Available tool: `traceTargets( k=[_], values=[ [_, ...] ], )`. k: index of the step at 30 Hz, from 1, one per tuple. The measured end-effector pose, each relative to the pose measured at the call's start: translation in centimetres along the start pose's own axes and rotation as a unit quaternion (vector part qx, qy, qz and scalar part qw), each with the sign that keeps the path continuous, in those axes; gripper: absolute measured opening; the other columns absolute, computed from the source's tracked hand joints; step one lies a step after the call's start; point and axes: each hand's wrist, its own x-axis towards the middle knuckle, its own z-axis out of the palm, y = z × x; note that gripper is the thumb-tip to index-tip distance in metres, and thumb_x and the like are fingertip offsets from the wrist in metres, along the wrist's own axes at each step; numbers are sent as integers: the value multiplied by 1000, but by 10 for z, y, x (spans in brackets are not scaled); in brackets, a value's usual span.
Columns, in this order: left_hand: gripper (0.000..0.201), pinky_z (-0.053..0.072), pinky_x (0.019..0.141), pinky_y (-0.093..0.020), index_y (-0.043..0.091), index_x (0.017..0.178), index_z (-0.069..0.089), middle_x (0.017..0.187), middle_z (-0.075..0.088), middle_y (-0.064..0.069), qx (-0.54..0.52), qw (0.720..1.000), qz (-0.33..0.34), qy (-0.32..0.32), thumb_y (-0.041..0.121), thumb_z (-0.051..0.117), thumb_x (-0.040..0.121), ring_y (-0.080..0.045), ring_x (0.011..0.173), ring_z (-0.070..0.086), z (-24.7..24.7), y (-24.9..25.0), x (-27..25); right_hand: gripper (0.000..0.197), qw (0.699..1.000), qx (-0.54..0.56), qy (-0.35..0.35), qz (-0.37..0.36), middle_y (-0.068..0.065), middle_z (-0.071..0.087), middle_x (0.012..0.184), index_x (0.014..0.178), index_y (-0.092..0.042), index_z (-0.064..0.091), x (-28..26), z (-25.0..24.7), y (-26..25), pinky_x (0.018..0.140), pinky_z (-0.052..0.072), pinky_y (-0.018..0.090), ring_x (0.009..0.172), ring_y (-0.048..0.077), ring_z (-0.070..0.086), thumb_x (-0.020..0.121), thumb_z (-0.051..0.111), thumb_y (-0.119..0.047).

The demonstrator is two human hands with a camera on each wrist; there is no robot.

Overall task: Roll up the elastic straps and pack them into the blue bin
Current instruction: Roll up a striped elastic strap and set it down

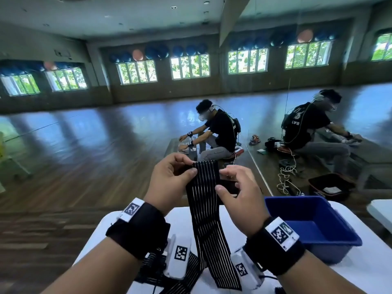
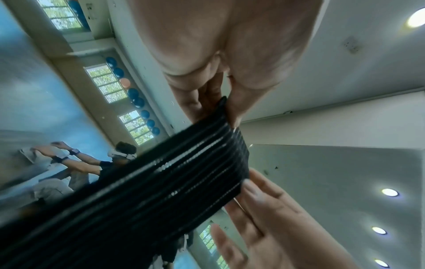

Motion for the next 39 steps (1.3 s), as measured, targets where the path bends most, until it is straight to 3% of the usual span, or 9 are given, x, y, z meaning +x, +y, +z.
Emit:
traceTargets(
  k=[4, 8, 15, 20, 23, 27, 31, 36, 39],
  values=[
    [27, 49, 65, -20, 15, 83, 59, 75, 63, 8, -39, 999, 18, 9, -9, 56, 94, -7, 69, 58, 26, 6, -3, 37, 992, 109, -60, 26, -8, 68, 102, 114, -30, 54, 10, -9, -5, 87, 56, 43, 97, 12, 68, 85, 70, -14],
    [17, 51, 77, -37, 20, 97, 57, 94, 63, -1, -97, 995, 14, 6, 4, 50, 99, -17, 85, 59, 44, 6, -10, 42, 984, 175, -20, 32, 2, 69, 101, 114, -34, 50, 10, -11, -8, 83, 58, 50, 92, 20, 71, 84, 65, -10],
    [31, 54, 89, -53, 35, 122, 44, 112, 62, -2, -3, 998, 50, -28, 24, 51, 94, -21, 101, 64, 56, -9, -36, 41, 978, 203, 24, 50, 4, 67, 109, 125, -25, 49, -8, -10, -5, 86, 56, 40, 99, 20, 69, 89, 56, -6],
    [45, 46, 92, -16, 23, 142, 37, 123, 61, 9, 75, 994, 71, -30, 23, 51, 99, 0, 112, 59, 57, -7, -35, 58, 976, 205, 11, 71, 1, 67, 122, 148, -20, 37, -14, -13, -6, 99, 51, 48, 115, 21, 64, 92, 52, -11],
    [46, 42, 87, -6, 21, 145, 36, 122, 59, 18, 105, 991, 76, -32, 16, 53, 102, 8, 110, 58, 56, -7, -37, 59, 978, 193, -9, 76, -3, 62, 134, 151, -17, 34, -14, -17, -8, 106, 46, 48, 125, 16, 59, 94, 50, -13],
    [54, 48, 93, -17, 19, 151, 34, 125, 60, 20, 136, 987, 74, -43, 32, 51, 101, 5, 113, 58, 55, -10, -40, 59, 980, 178, -19, 90, -6, 64, 130, 150, -20, 38, -18, -21, -11, 103, 50, 46, 120, 13, 62, 93, 50, -15],
    [63, 44, 109, -42, 19, 155, 29, 144, 54, 0, 157, 985, 67, -38, 41, 46, 99, -11, 132, 51, 54, -14, -43, 57, 980, 171, -30, 97, -5, 66, 124, 148, -23, 41, -22, -21, -12, 98, 53, 45, 115, 16, 65, 94, 53, -11],
    [62, 52, 96, -34, 29, 154, 30, 119, 65, 17, 124, 990, 50, -37, 33, 52, 96, 0, 111, 62, 54, -8, -49, 59, 977, 188, -2, 100, -16, 67, 106, 144, -26, 43, -27, -23, -13, 80, 57, 29, 95, 15, 72, 95, 54, 6],
    [64, 54, 82, -26, 36, 143, 34, 105, 70, 16, 71, 996, 36, -45, 15, 67, 92, -6, 96, 69, 46, -5, -53, 59, 975, 196, 1, 103, -15, 66, 105, 137, -32, 46, -30, -31, -19, 74, 58, 29, 90, 18, 73, 94, 55, 7]
  ],
)
